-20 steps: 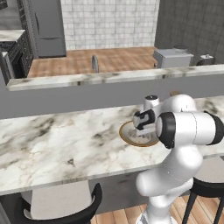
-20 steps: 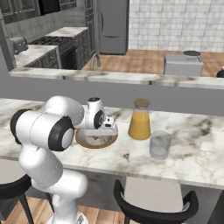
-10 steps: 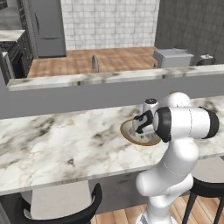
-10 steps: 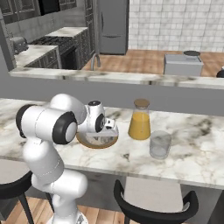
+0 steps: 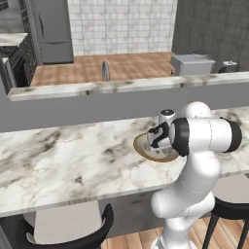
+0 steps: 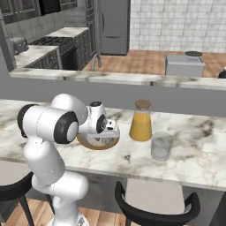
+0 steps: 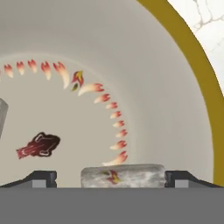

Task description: There are two ice cubes in the ice bowl. Place both ice cubes in the glass cup.

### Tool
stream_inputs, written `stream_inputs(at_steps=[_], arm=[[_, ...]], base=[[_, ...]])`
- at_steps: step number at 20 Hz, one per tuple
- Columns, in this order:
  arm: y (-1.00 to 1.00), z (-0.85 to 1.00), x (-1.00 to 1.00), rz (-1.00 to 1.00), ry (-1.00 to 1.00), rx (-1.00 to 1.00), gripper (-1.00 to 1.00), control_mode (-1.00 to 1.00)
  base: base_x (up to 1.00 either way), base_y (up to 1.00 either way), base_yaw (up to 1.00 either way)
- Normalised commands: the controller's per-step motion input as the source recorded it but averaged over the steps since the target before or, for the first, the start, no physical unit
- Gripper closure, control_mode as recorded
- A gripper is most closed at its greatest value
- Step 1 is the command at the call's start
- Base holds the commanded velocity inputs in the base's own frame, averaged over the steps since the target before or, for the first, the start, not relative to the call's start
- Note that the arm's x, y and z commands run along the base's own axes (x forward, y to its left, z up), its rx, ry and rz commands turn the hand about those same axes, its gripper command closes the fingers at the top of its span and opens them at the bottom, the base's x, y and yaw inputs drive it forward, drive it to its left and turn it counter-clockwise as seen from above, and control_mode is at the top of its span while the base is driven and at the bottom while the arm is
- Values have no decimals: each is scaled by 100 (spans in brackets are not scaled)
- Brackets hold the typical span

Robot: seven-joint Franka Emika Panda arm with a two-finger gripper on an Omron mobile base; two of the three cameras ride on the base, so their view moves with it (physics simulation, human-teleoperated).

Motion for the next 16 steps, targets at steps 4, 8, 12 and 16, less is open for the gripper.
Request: stream_inputs(at_steps=[4, 8, 12, 16], arm=[[0, -13, -6, 0, 0, 0, -100, -100], [0, -10, -20, 0, 0, 0, -100, -100], [0, -9, -16, 0, 0, 0, -100, -100], [0, -12, -7, 0, 0, 0, -100, -100]], base=[[0, 0, 0], [0, 0, 0], [0, 0, 0], [0, 0, 0]])
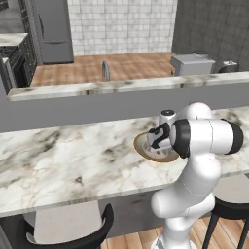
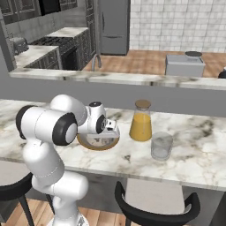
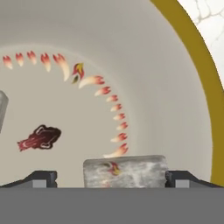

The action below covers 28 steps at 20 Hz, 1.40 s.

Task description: There are two ice cubes in the ice bowl. Place both ice cubes in the glass cup.

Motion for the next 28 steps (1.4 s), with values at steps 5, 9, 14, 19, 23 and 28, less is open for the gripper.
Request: stream_inputs(at_steps=[5, 9, 14, 19, 23, 28], arm=[[0, -8, 0, 0, 0, 0, 100, -100], [1, 0, -13, 0, 1, -1, 100, -100], [0, 10, -51, -1, -17, 0, 100, -100], [0, 84, -30, -9, -31, 0, 100, -100], [0, 100, -56, -12, -24, 1, 100, -100], [0, 100, -28, -14, -11, 3, 100, -100]], base=[[0, 0, 0], [0, 0, 0], [0, 0, 0], [0, 0, 0], [0, 0, 0], [0, 0, 0]])
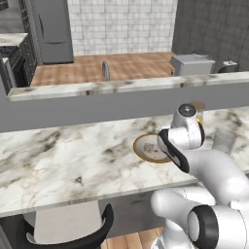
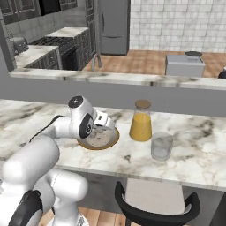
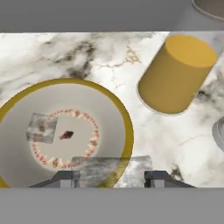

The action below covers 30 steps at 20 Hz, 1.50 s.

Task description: There are two ice cubes in the ice bowl. Place both ice cubes in the glass cup.

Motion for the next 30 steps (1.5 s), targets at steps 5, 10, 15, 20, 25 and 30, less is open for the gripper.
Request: stream_inputs(at_steps=[5, 10, 15, 20, 25, 30], arm=[[-23, 75, -38, -10, 4, 18, 100, -100], [-63, 42, -31, -6, 8, 24, 100, -100], [-70, 36, -13, -4, 9, 19, 100, -100], [-41, 31, 0, -7, 11, 3, 100, -100], [-29, 0, 0, -5, 5, -1, 100, -100], [-34, -20, 0, -7, 0, -6, 100, -100]], base=[[0, 0, 0], [0, 0, 0], [0, 0, 0], [0, 0, 0], [0, 0, 0], [0, 0, 0]])
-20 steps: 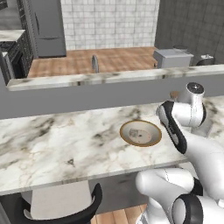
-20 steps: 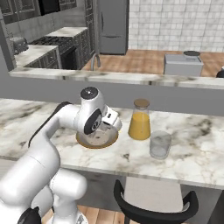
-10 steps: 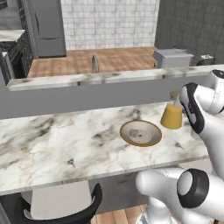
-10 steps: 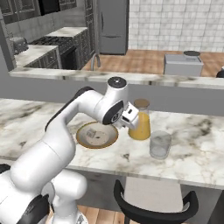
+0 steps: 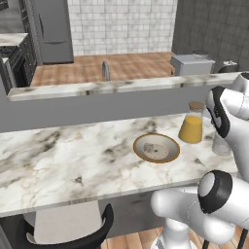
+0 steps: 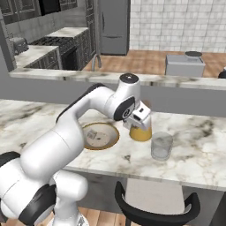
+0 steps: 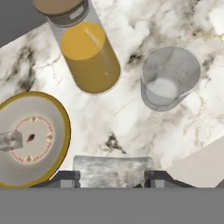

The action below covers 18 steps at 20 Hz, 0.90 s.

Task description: There are two ice cubes in the ice bowl. Place both ice cubes in the glass cup.

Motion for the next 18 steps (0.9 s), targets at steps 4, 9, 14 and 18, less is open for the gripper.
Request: stream_inputs(at_steps=[4, 9, 14, 18], arm=[[-34, -12, 0, -4, 0, -3, 100, -100], [-27, -2, 5, -1, 1, 3, 100, -100], [-47, -1, 7, 0, 0, 0, 100, -100], [-49, -1, 0, 0, 0, 0, 100, -100]], base=[[0, 0, 0], [0, 0, 0], [0, 0, 0], [0, 0, 0]])
